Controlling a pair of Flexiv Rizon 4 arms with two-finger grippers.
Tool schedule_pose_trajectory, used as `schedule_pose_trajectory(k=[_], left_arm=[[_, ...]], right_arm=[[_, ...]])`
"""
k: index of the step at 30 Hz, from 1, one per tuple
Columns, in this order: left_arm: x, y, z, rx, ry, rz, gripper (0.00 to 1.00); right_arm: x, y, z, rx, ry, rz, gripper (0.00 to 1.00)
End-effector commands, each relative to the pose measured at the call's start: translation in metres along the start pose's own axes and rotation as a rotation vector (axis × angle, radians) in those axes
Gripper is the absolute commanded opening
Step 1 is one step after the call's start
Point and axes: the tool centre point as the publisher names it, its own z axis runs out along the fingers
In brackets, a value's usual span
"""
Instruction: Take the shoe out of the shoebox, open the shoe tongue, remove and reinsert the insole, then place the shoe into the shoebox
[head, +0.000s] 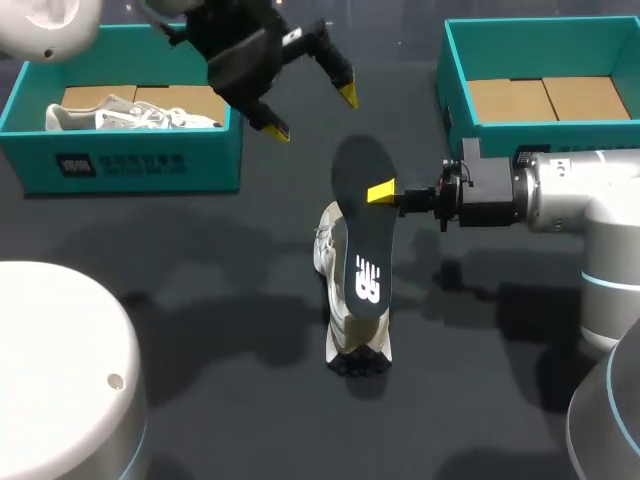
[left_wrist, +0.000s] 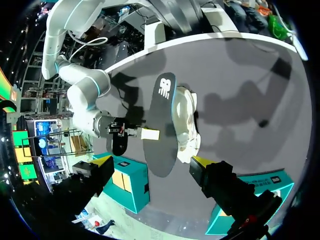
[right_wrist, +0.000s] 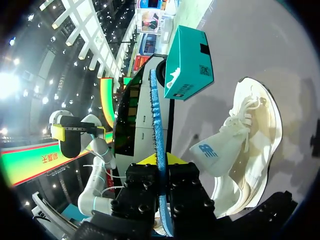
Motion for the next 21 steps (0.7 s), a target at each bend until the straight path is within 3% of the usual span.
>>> schedule_pose_trajectory(k=[1,11,21], left_arm=[[-0.017,0.007,0.006,0.001,0.227,0.011,1.0],[-0.036,0.016,0.024,-0.02,0.376,0.051,1.0],[-0.055,0.019,0.027,0.016,0.484,0.04,1.0]], right_arm=[[0.0,-0.001,0.001,0.001,-0.005,0.001,0.0],[0.0,-0.001,0.001,0.001,-0.005,0.001,0.0],[0.0,-0.001,0.001,0.001,-0.005,0.001,0.0]])
